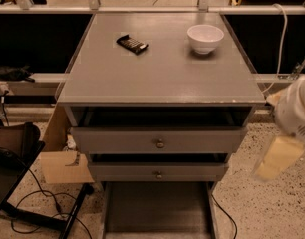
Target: Close bottom drawer
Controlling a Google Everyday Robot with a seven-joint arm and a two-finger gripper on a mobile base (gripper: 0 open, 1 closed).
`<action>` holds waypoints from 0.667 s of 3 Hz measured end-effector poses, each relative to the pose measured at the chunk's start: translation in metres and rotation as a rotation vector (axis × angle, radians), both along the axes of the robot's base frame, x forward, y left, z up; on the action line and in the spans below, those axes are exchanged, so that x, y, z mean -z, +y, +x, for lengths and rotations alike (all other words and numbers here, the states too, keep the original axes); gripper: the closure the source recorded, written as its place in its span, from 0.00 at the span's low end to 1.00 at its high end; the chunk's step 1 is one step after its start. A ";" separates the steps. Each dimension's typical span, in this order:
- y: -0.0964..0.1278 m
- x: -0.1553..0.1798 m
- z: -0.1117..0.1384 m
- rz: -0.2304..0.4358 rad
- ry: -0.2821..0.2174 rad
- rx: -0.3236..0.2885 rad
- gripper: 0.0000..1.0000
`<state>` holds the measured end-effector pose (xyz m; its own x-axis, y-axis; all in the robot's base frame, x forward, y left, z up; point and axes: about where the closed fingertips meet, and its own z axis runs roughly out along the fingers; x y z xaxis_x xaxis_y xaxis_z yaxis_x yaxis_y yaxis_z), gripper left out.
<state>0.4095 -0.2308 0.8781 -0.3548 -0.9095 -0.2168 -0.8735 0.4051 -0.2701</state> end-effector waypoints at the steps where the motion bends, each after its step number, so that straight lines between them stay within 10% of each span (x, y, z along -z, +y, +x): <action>1: -0.006 0.066 -0.020 0.002 0.003 0.049 0.00; 2: -0.018 0.170 -0.046 -0.015 0.106 0.058 0.00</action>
Offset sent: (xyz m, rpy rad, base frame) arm -0.1065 -0.0360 -0.3353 -0.0467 0.3337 -0.0632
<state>0.3639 -0.2486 0.7079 -0.4267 -0.8899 -0.1613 -0.8730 0.4519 -0.1837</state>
